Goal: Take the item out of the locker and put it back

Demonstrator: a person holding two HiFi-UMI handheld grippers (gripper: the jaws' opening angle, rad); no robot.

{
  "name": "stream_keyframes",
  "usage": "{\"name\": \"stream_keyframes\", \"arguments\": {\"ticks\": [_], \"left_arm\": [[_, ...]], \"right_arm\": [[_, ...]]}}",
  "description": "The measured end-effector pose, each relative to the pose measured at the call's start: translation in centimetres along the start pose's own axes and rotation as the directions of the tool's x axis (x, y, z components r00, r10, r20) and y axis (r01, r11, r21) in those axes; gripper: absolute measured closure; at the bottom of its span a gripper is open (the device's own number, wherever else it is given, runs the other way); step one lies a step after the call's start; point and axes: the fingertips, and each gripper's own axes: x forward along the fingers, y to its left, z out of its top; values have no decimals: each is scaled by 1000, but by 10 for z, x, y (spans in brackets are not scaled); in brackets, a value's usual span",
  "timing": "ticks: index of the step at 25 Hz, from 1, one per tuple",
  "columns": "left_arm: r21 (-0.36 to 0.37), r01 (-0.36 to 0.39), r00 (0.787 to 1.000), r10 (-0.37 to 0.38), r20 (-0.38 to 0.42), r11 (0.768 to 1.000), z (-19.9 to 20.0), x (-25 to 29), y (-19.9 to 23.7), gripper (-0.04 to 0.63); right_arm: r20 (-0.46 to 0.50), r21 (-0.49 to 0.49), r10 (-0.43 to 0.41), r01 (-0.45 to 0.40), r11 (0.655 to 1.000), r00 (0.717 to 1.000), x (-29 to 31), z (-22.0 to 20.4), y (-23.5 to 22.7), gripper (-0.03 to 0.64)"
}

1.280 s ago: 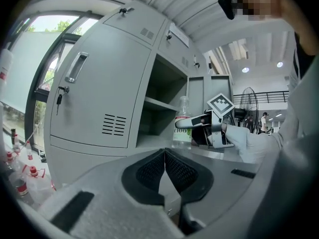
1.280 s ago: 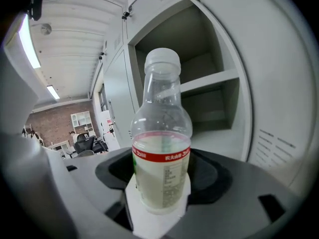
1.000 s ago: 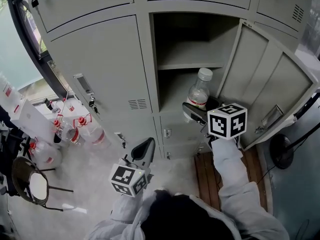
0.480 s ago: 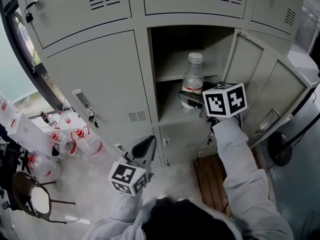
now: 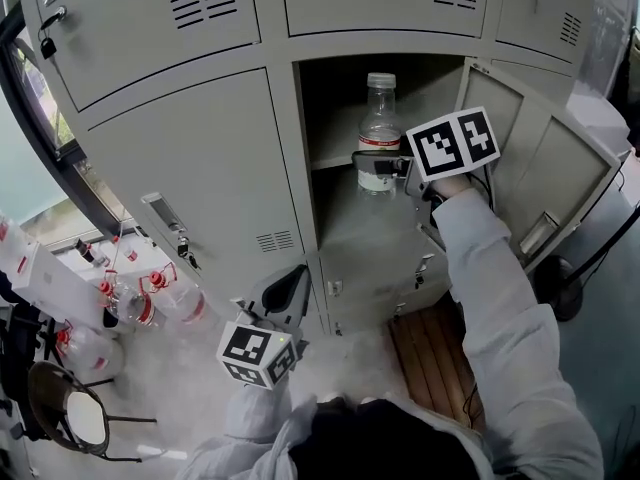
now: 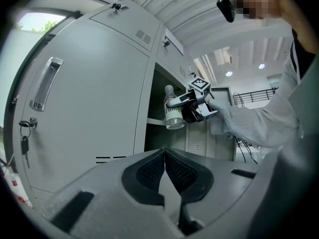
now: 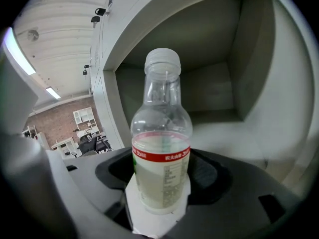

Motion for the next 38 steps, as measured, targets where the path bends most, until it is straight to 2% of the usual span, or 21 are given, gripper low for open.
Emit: {"name": "stream_keyframes", "arguments": {"ticks": [13, 22, 29, 32, 38], "left_arm": [[-12, -40, 999, 40, 26, 999, 6, -3, 17, 588], [4, -88, 995, 88, 42, 996, 12, -8, 25, 586], [4, -166, 985, 166, 42, 986, 12, -22, 39, 586], [5, -201, 979, 201, 38, 980, 12, -30, 47, 587], [-1, -253, 967, 253, 39, 967, 11, -38, 60, 586]], "right_arm": [[-17, -68, 3, -4, 998, 1000, 27, 47, 11, 310], [110, -133, -45, 59, 989, 993, 41, 76, 0, 310], [129, -167, -69, 90, 982, 989, 80, 84, -15, 310], [130, -211, -72, 99, 972, 989, 98, 91, -18, 310], [111, -242, -46, 72, 968, 993, 127, 106, -27, 308]]}}
